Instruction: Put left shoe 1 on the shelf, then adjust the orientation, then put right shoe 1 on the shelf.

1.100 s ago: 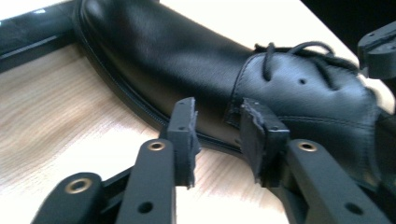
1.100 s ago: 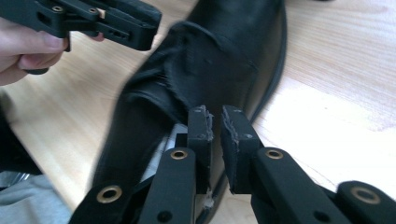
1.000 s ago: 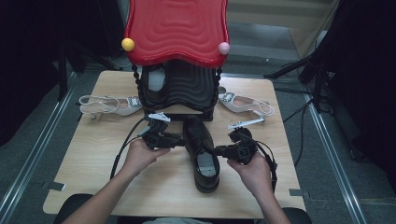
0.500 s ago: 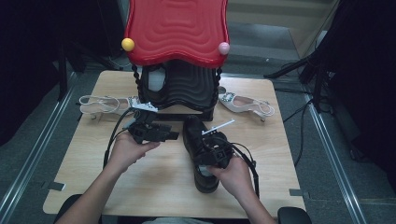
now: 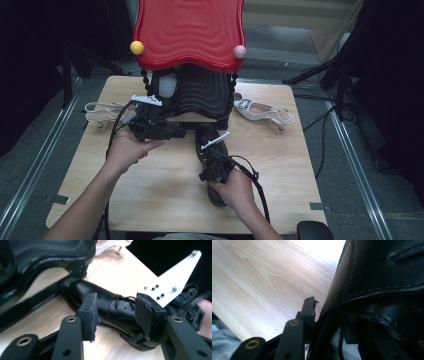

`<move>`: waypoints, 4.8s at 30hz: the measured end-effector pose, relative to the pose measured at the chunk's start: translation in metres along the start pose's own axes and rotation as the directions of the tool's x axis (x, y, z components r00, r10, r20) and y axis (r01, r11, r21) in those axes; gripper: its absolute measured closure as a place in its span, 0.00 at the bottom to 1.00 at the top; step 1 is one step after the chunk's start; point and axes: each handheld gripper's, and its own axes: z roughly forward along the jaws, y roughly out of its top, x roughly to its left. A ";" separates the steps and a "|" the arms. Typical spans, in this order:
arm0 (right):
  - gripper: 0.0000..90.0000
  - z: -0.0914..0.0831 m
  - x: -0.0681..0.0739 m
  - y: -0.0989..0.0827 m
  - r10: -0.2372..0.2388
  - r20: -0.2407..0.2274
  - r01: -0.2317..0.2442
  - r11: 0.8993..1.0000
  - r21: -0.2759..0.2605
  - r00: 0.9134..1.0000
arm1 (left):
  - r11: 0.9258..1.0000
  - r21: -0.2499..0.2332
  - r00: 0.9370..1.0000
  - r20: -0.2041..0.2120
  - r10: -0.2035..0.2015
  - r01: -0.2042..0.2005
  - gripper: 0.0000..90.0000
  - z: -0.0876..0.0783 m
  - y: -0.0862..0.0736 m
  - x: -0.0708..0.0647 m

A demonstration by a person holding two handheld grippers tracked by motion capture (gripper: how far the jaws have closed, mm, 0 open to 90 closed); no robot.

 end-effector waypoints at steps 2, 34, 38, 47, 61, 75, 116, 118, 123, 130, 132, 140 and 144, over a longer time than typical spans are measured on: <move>0.81 0.001 -0.001 -0.001 -0.006 0.009 0.006 1.000 -0.003 1.000 | 1.000 -0.004 1.000 -0.003 0.013 -0.013 0.65 -0.004 0.005 0.000; 0.98 -0.056 -0.046 -0.008 0.007 -0.190 -0.020 0.998 -0.066 0.982 | 0.989 -0.063 0.990 -0.047 0.132 -0.134 1.00 -0.044 0.111 -0.008; 0.98 -0.062 -0.041 -0.008 -0.012 -0.195 -0.003 0.997 -0.076 0.981 | 0.985 -0.080 0.985 -0.092 0.144 -0.151 1.00 -0.050 0.126 -0.004; 0.98 -0.082 -0.037 -0.008 -0.034 -0.210 0.016 0.996 -0.090 0.977 | 0.976 -0.096 0.971 -0.157 0.179 -0.196 1.00 -0.064 0.155 0.000; 0.98 -0.128 -0.027 -0.005 -0.065 -0.228 0.027 0.986 -0.165 0.972 | 0.982 -0.087 0.966 -0.214 0.145 -0.167 1.00 -0.059 0.175 0.014; 0.98 -0.131 -0.033 0.053 -0.052 -0.117 0.021 0.968 -0.251 0.992 | 0.987 -0.052 0.968 -0.212 0.136 -0.150 1.00 -0.054 0.179 0.017; 0.97 -0.098 -0.017 0.103 0.021 0.149 0.045 0.906 -0.421 0.989 | 0.986 -0.061 0.975 -0.168 0.142 -0.154 1.00 -0.058 0.175 0.026; 0.97 -0.096 -0.014 0.106 0.015 0.157 0.055 0.901 -0.430 0.988 | 0.986 -0.061 0.976 -0.165 0.142 -0.154 1.00 -0.058 0.174 0.027; 0.96 -0.090 -0.012 0.120 0.027 0.131 0.036 0.889 -0.456 0.991 | 0.988 -0.055 0.978 -0.159 0.132 -0.143 1.00 -0.059 0.176 0.027; 0.96 -0.081 -0.009 0.131 0.021 0.167 0.062 0.877 -0.476 0.986 | 0.989 -0.055 0.980 -0.153 0.127 -0.137 1.00 -0.059 0.175 0.028; 0.96 -0.078 -0.008 0.133 0.025 0.188 0.070 0.872 -0.484 0.982 | 0.989 -0.055 0.980 -0.153 0.128 -0.137 1.00 -0.059 0.175 0.028; 0.96 -0.069 -0.011 0.143 0.037 0.256 0.102 0.855 -0.508 0.966 | 0.989 -0.062 0.980 -0.154 0.127 -0.138 1.00 -0.059 0.175 0.028; 0.95 -0.062 -0.016 0.146 0.043 0.282 0.114 0.848 -0.518 0.958 | 0.989 -0.065 0.981 -0.152 0.122 -0.133 1.00 -0.059 0.174 0.028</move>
